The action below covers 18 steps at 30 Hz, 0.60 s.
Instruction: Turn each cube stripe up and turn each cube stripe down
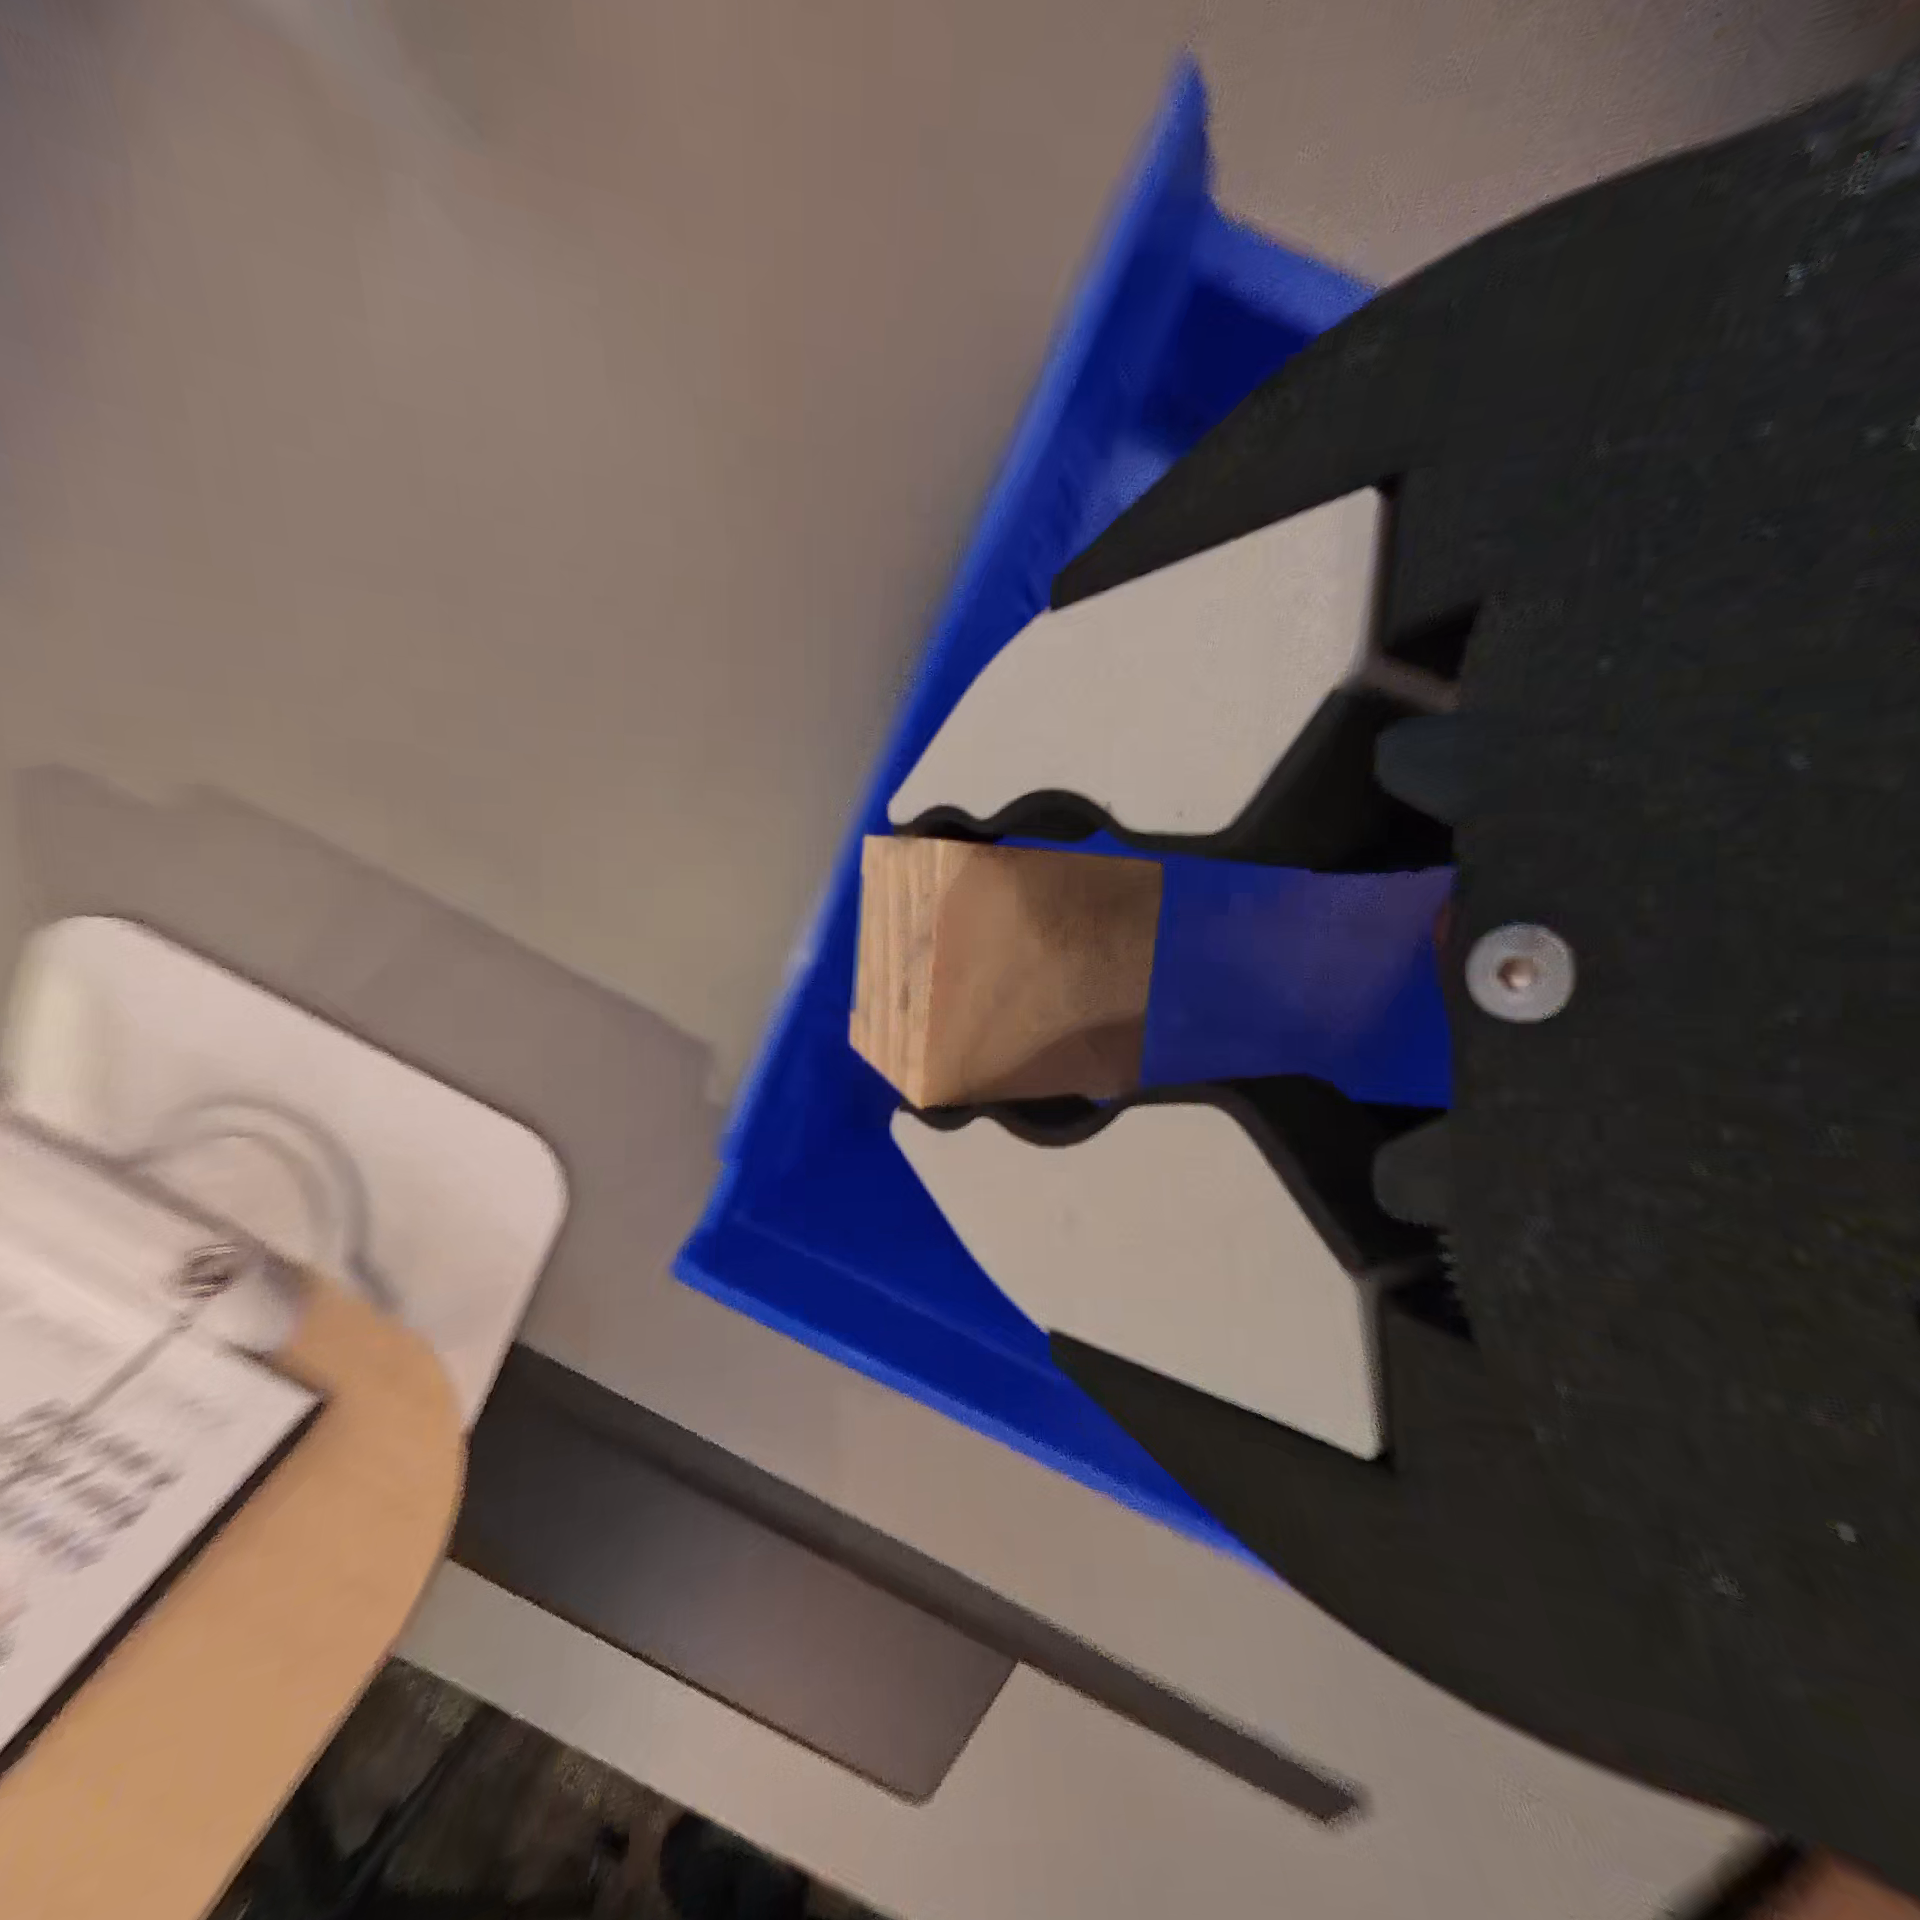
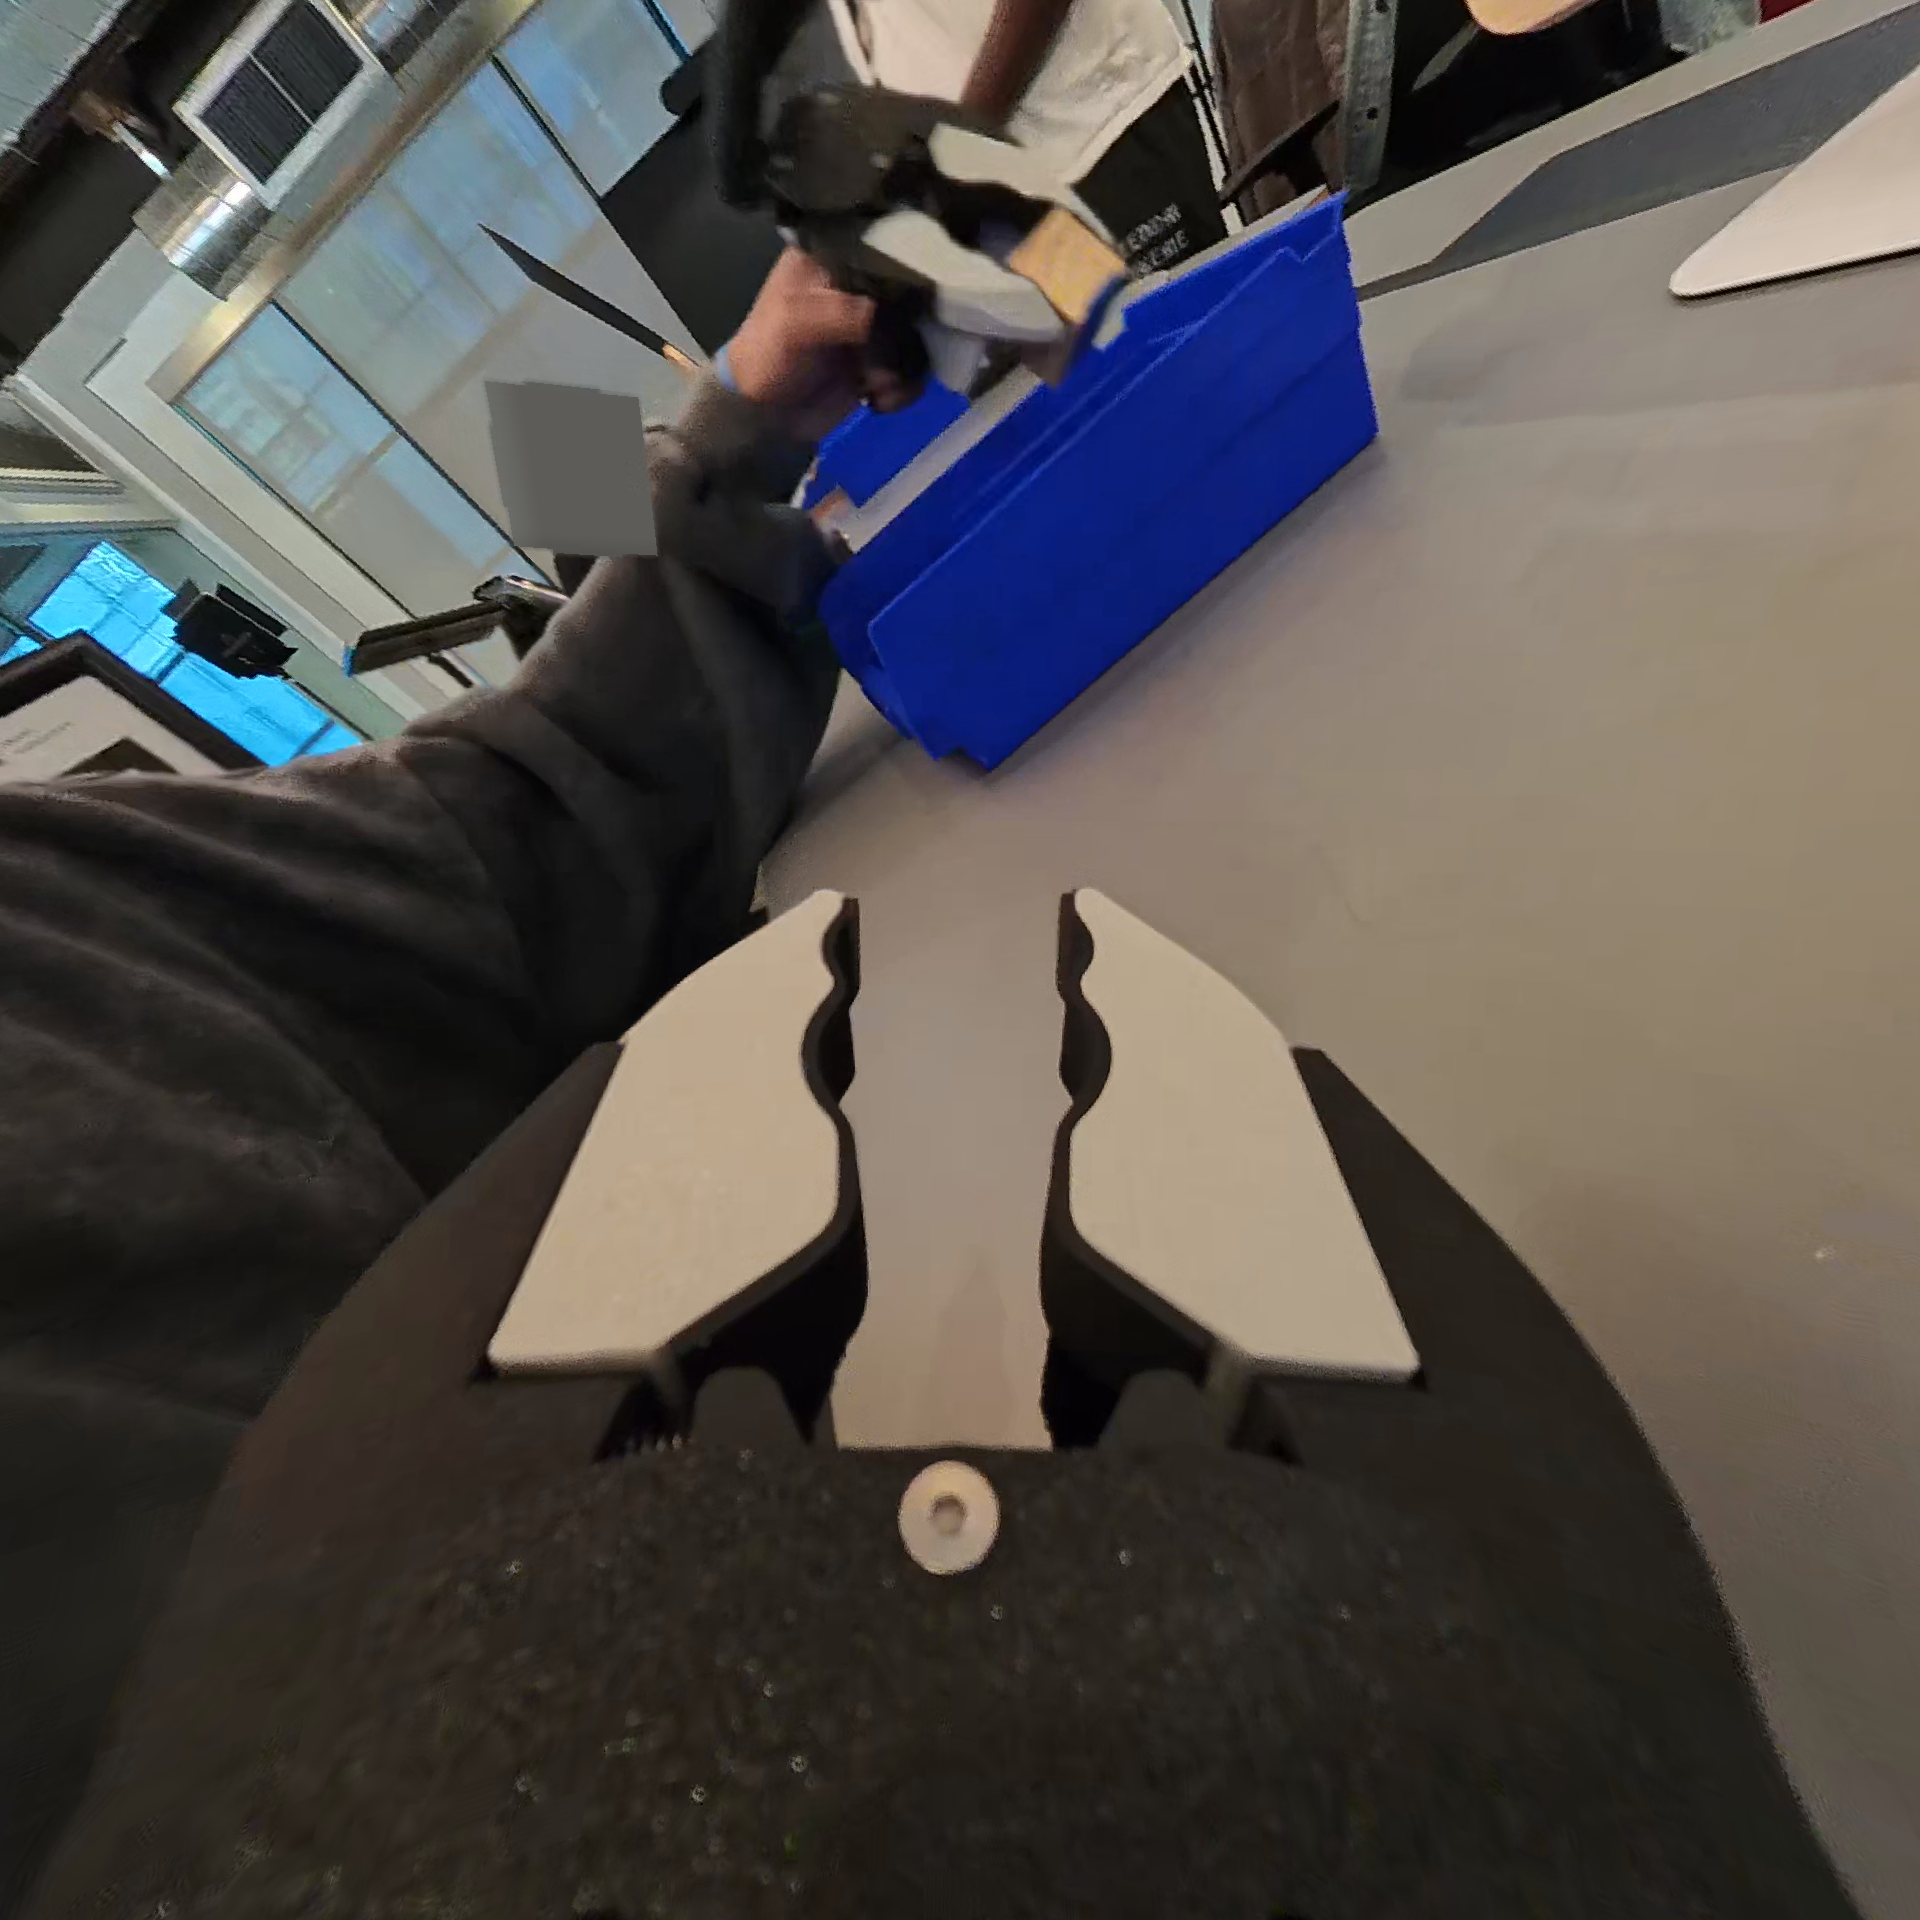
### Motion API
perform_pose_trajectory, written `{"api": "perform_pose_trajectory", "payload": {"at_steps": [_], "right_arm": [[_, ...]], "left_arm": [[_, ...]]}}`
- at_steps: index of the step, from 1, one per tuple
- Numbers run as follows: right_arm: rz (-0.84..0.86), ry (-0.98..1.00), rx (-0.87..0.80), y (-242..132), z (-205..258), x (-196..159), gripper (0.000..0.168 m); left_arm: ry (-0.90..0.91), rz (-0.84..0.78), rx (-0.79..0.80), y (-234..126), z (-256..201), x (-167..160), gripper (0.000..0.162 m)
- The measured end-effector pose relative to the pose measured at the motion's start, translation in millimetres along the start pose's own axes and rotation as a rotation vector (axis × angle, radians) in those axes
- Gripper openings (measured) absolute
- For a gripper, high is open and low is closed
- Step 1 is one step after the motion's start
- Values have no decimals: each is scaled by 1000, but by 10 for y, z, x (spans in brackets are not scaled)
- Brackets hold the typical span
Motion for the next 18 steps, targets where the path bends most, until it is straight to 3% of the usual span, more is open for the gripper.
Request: {"api": "perform_pose_trajectory", "payload": {"at_steps": [1,7,11,16,18], "right_arm": [[5,2,-9,12,-20,1,36],[27,14,-28,149,-41,130,38],[72,72,-20,314,-50,265,40],[41,291,165,611,-51,553,54],[-13,364,198,695,-86,676,67]], "left_arm": [[-63,-63,-17,-43,-119,74,45],[-296,-265,-208,186,-1069,487,45],[-611,-449,-511,464,-1589,839,45],[-1071,-688,-916,743,-1738,1080,45],[-1159,-690,-999,848,-1791,1079,45]]}}
Point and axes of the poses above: each gripper's, where its closed fingertips meet, y out along the fingers, x out of its top, z = x × y across the jaws, the point moved 7 cm from there along -y, back along the fingers, and after that the axes turned 1 degree about -y, right-handed, at the moved point
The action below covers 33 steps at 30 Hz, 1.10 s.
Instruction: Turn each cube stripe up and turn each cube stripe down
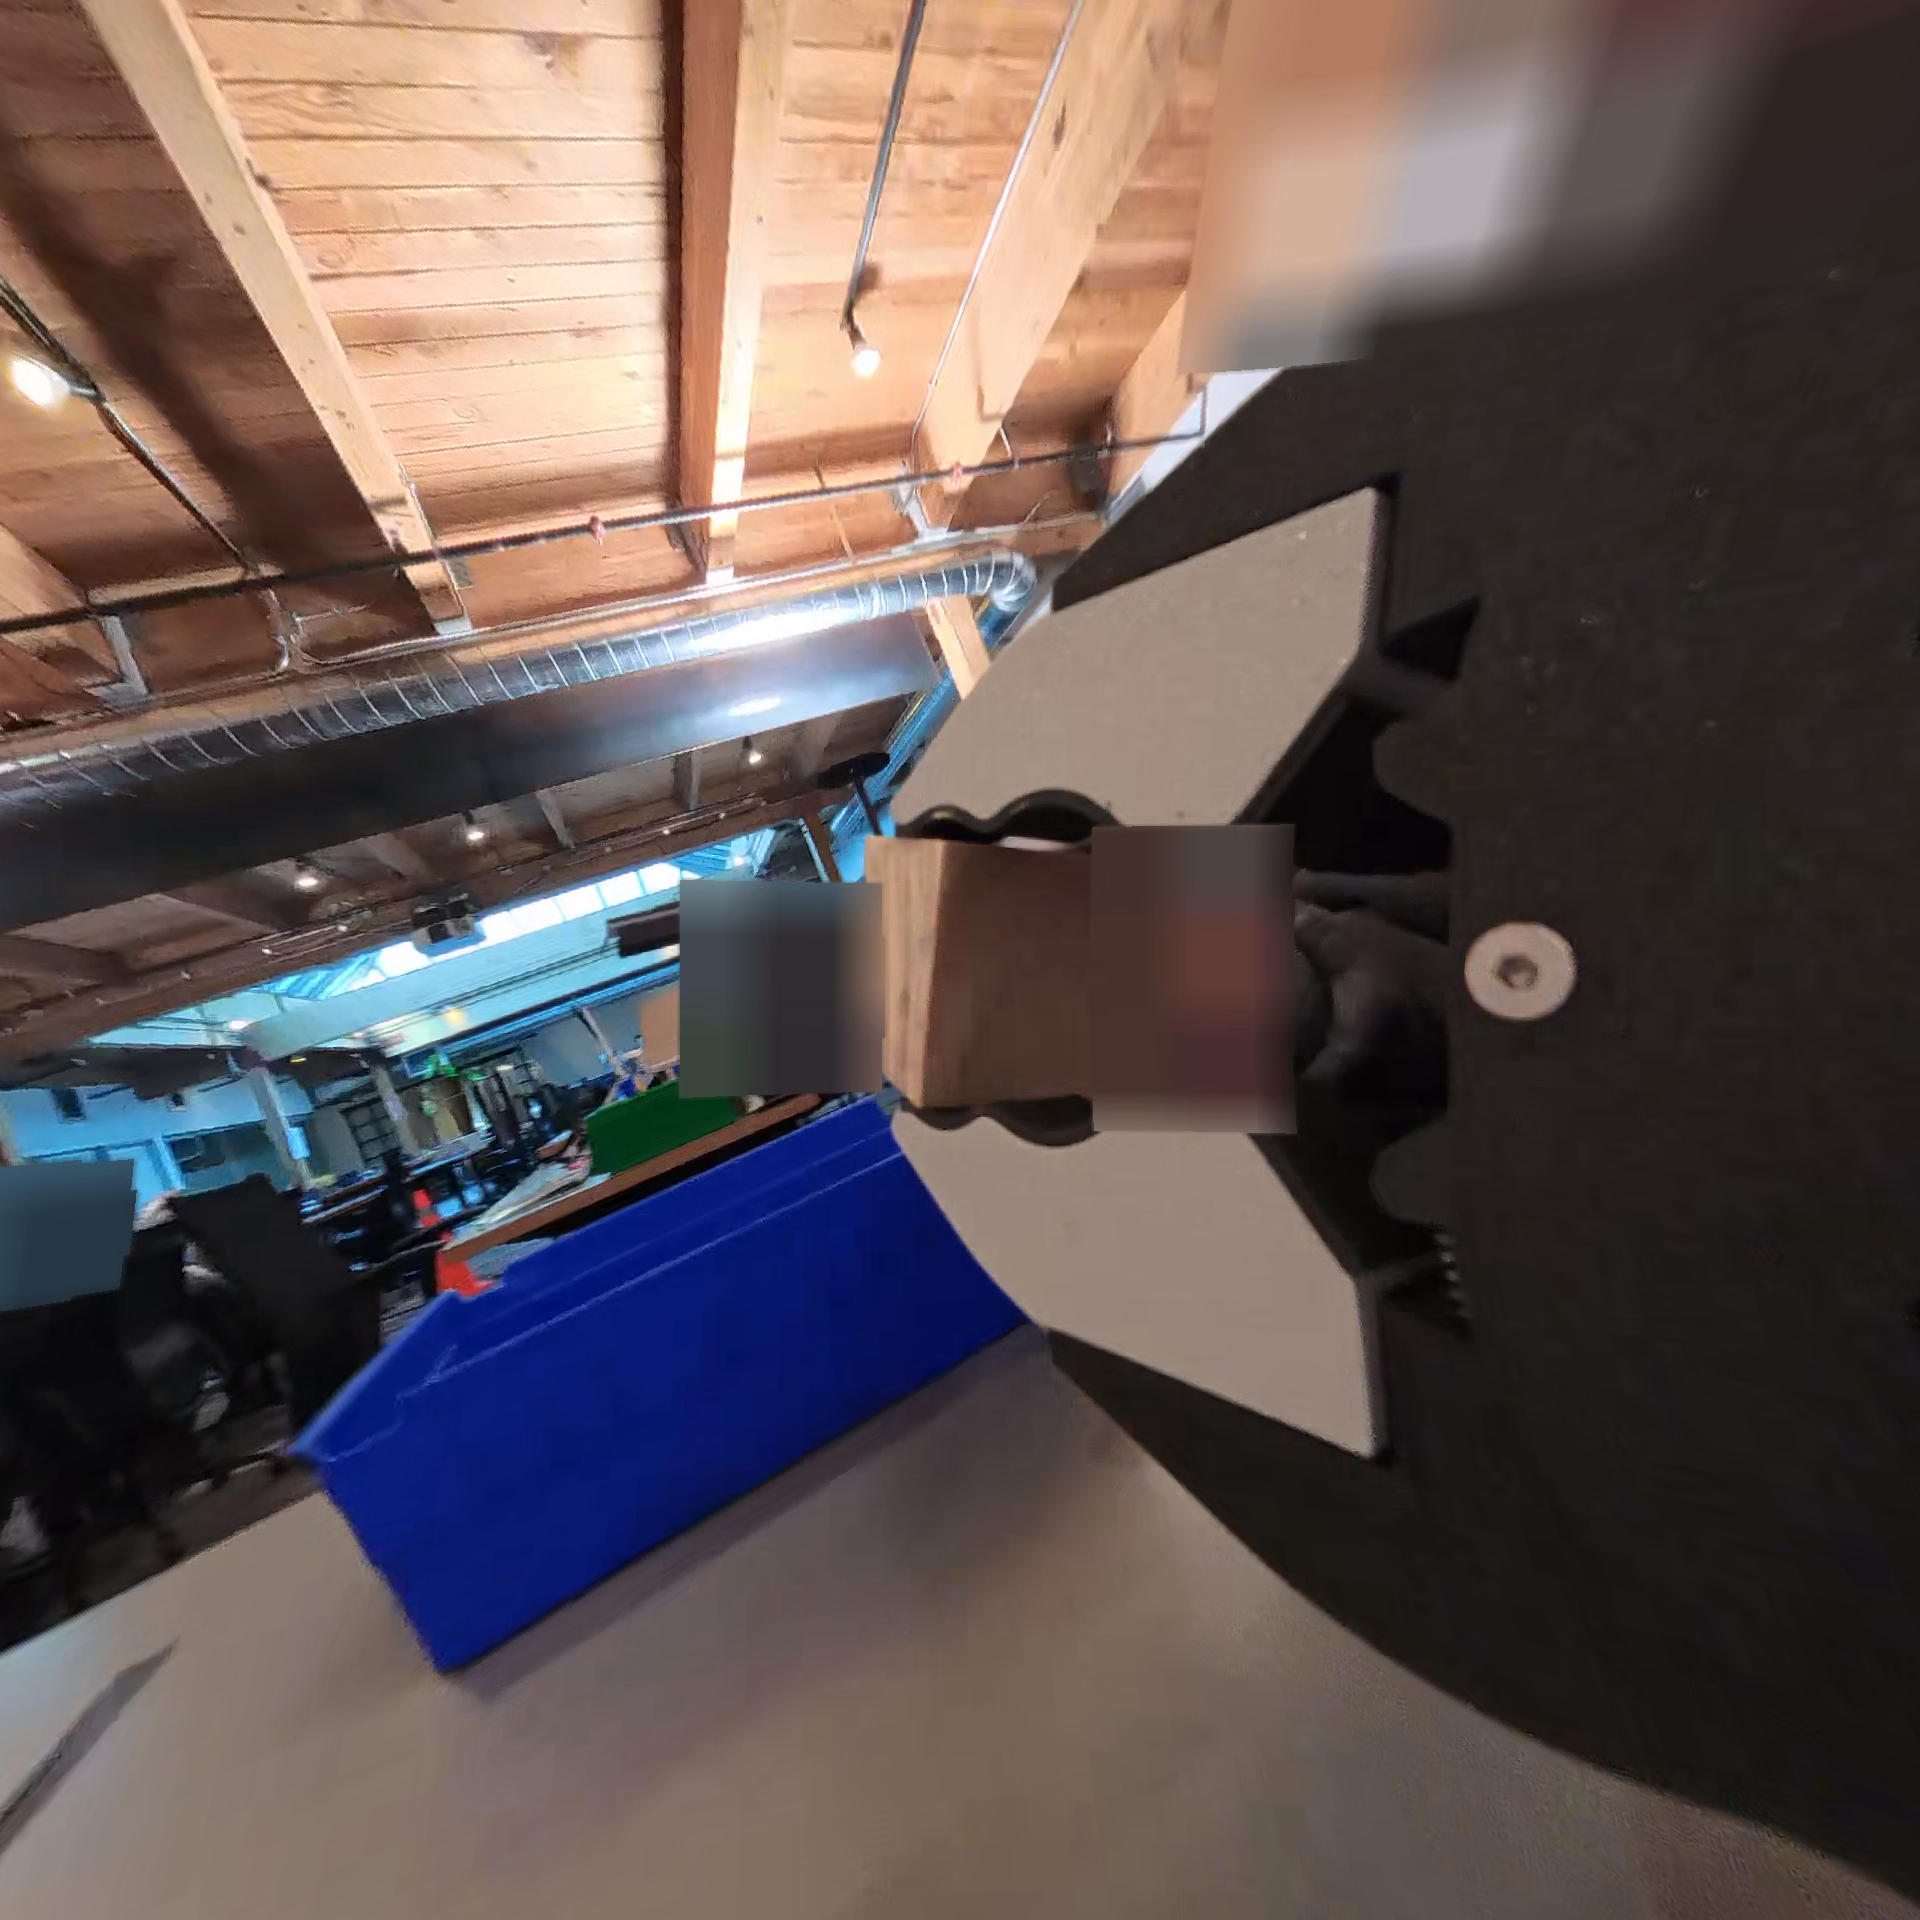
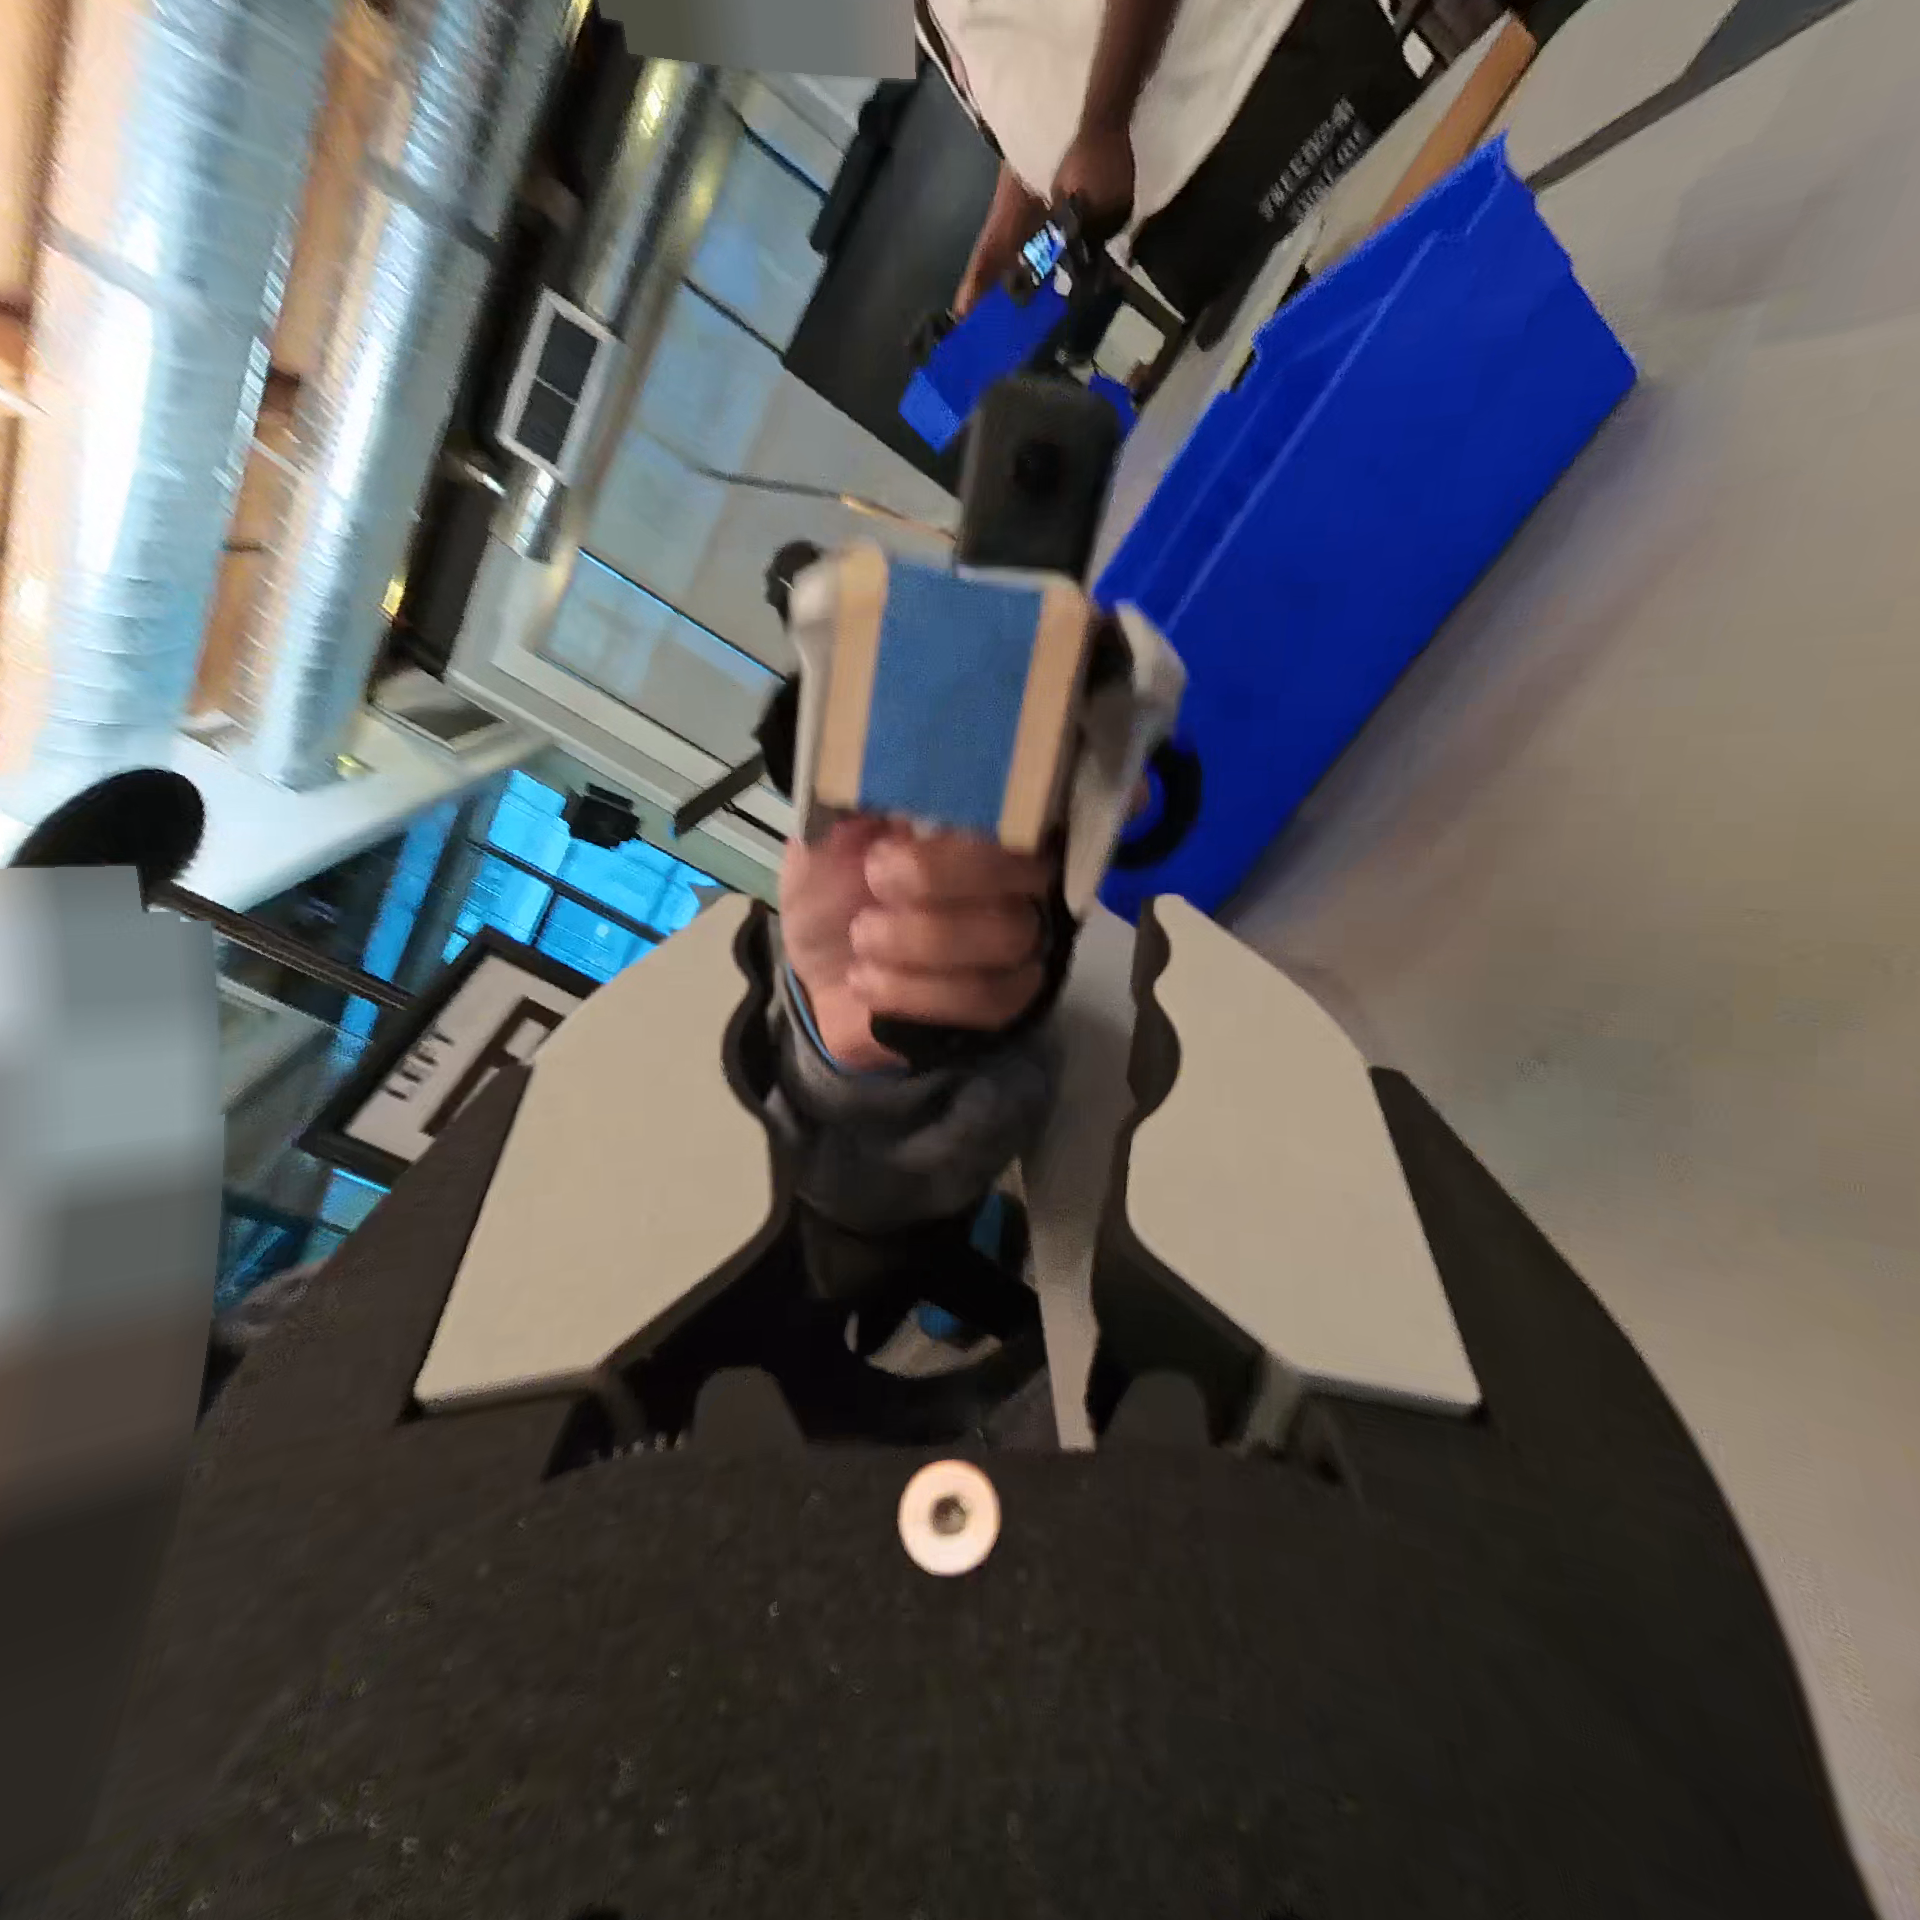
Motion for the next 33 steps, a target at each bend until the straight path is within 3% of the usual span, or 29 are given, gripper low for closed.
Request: {"api": "perform_pose_trajectory", "payload": {"at_steps": [5,9,10,11,14,16,18,20,23,26,29,31,33], "right_arm": [[-34,39,26,116,-39,150,73],[3,6,-72,170,-161,121,73],[-9,15,-59,172,-179,120,66],[-6,37,-13,160,-175,116,46],[46,59,-21,132,-184,97,46],[64,42,-46,112,-163,87,46],[68,26,-51,63,-128,91,46],[42,9,-48,-48,-61,148,46],[-25,-79,-83,-403,155,400,46],[-133,-281,-294,-1050,427,826,46],[-117,-418,-776,-1794,391,1195,46],[-82,-413,-1055,-2191,151,1411,46],[34,-286,-1153,-2341,-260,1516,46]], "left_arm": [[36,-1,62,9,130,-42,45],[94,13,85,33,139,-54,45],[109,28,93,57,144,-83,45],[128,38,98,82,151,-110,45],[124,53,104,86,174,-144,45],[150,20,63,-4,98,-109,66],[268,-8,60,-205,-23,-101,77],[415,64,149,-392,-56,-286,79],[515,185,121,-578,-55,-889,72],[553,270,106,-619,-65,-1335,68],[557,390,34,-555,-151,-1507,68],[610,433,51,-524,-164,-1528,68],[661,447,80,-513,-145,-1535,67]]}}
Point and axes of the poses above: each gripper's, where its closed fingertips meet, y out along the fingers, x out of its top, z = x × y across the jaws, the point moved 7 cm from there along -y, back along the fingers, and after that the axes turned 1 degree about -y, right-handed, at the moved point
